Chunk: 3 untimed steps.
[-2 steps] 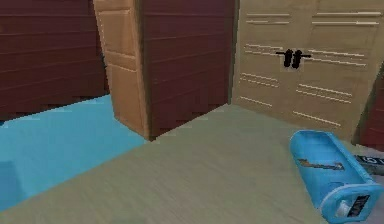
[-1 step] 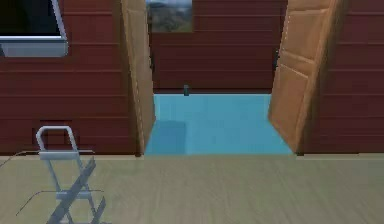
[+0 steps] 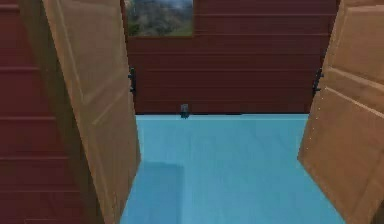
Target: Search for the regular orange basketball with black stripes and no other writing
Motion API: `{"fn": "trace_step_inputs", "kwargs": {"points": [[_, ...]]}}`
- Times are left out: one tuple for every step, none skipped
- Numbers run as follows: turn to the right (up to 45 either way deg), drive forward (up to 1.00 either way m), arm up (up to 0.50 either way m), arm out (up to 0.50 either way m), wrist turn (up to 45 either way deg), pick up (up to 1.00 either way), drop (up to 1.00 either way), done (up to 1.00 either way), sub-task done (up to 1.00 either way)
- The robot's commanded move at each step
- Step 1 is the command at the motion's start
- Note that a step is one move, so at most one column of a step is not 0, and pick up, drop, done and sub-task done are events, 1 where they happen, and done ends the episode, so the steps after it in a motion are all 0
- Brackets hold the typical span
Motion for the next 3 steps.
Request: {"fn": "trace_step_inputs", "kwargs": {"points": [[0.0, 0.65, 0.00, 0.00, 0.0, 0.00, 0.00, 0.00, 0.00], [-3.0, 0.00, 0.00, 0.00, 0.0, 0.00, 0.00, 0.00, 0.00], [0.0, 1.00, 0.00, 0.00, 0.0, 0.00, 0.00, 0.00, 0.00]]}}
